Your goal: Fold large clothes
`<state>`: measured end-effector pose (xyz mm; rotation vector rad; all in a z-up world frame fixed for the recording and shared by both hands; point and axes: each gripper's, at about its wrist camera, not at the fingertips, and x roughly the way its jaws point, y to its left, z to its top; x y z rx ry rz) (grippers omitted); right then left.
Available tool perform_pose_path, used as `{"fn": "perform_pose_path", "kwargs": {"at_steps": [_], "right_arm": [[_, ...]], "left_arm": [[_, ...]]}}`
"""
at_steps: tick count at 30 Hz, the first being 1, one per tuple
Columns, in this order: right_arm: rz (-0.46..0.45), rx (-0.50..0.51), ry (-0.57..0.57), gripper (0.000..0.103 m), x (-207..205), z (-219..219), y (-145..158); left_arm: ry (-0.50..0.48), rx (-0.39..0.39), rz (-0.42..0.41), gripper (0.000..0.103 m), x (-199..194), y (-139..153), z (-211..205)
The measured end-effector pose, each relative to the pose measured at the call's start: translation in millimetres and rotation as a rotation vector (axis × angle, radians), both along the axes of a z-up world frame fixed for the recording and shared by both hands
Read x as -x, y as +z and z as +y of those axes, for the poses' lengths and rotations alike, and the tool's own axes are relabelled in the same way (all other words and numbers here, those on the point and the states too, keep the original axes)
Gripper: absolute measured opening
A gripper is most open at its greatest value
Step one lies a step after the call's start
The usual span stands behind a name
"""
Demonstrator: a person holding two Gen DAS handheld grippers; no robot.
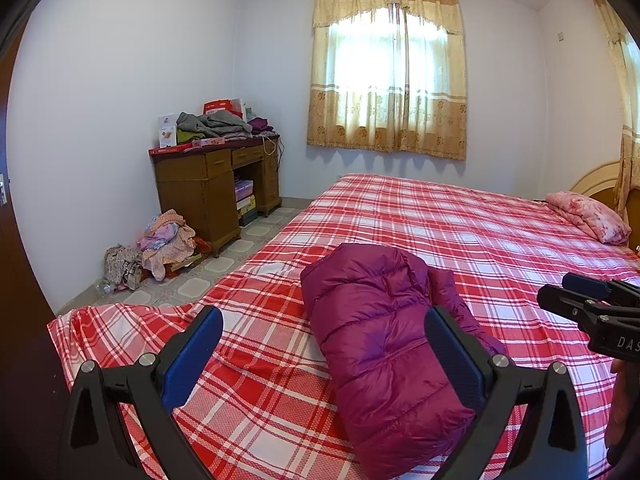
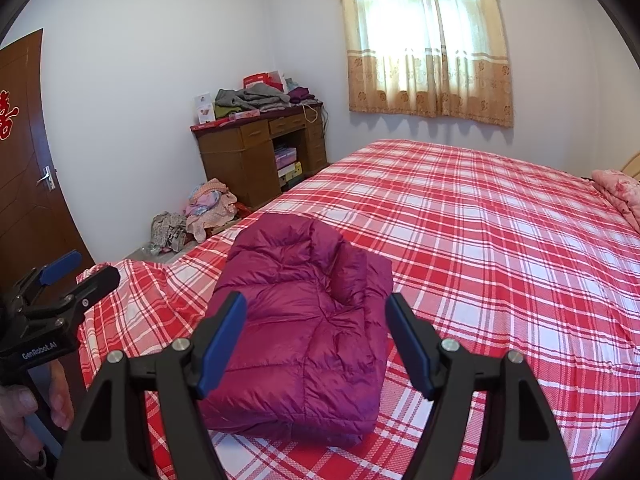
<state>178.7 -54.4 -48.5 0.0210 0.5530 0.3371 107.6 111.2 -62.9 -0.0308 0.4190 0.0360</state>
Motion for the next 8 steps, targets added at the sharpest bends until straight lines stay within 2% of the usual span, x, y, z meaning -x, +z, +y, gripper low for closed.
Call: {"fn": "perform_pose_path", "kwargs": {"at_steps": [8], "right_arm": [[0.002, 0.002, 0.003, 0.075, 0.1, 0.4, -1.8]], "left_arm": [[-0.019, -0.051, -0.034, 0.101, 4.0, -1.9, -5.4]]}}
